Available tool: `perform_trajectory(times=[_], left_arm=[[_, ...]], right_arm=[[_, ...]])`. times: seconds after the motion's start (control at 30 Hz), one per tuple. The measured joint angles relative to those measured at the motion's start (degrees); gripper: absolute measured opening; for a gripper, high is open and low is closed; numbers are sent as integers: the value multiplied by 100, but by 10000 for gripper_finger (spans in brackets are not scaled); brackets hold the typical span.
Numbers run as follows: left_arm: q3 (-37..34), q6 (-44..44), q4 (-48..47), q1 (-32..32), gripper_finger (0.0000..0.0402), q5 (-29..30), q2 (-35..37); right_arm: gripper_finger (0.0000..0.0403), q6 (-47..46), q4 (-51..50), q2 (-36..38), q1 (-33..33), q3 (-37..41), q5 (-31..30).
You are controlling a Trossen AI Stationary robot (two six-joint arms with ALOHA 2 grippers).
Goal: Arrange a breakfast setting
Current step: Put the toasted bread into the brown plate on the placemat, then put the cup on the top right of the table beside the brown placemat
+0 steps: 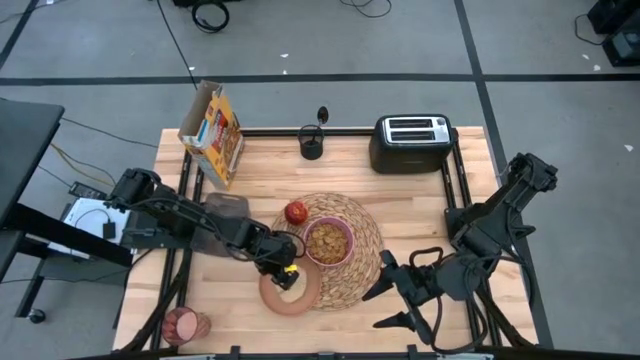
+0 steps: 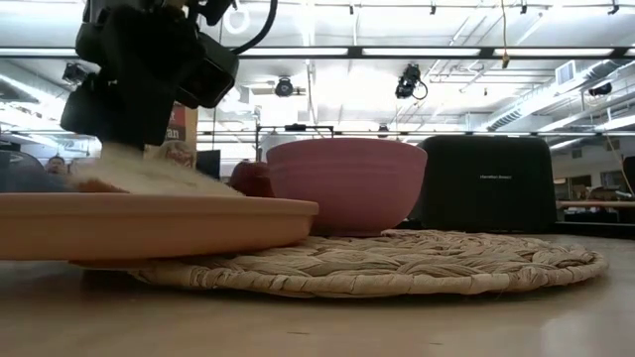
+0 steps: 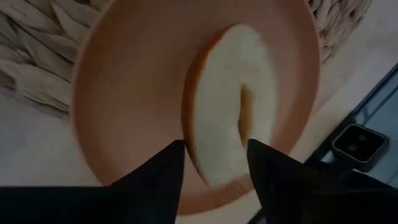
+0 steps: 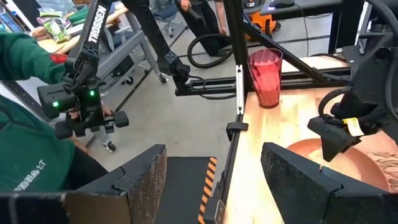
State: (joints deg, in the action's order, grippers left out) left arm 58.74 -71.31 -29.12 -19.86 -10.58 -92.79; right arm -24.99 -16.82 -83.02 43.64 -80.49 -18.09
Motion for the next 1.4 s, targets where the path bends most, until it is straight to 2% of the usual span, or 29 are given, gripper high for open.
perform_trajectory(times=[0.1, 0.23, 0.4, 0.57, 0.7, 0.87, 1.0, 1.27, 1.4], left_arm=[[0, 271, -226, 11, 198, 29, 41], [276, 297, -1027, 4, 199, 43, 254], [1609, 156, -2212, -407, 189, 317, 369], [2876, -1039, -2704, -1255, 186, 264, 358], [3487, -2363, -3180, -2215, 185, -21, 358], [3589, -4154, -3373, -3302, 185, -327, 350], [3564, -5001, -3997, -3867, 185, -313, 271], [3554, -4989, -4424, -4052, 188, -108, -344], [3554, -4947, -4867, -4043, 215, -106, -543]], right_arm=[[266, 100, -12, 17, 2, 0, 0], [266, 108, -105, 60, 11, -4, -1], [266, 295, -290, 107, 13, -7, -28], [266, 471, -463, 98, -58, -7, -100], [266, 712, -540, 96, -116, -7, -138], [266, 973, -691, 92, -211, -7, -177], [266, 1088, -740, 90, -339, -7, -181], [266, 1107, -754, 90, -489, -7, -26], [266, 1107, -762, 90, -487, -7, -2]])
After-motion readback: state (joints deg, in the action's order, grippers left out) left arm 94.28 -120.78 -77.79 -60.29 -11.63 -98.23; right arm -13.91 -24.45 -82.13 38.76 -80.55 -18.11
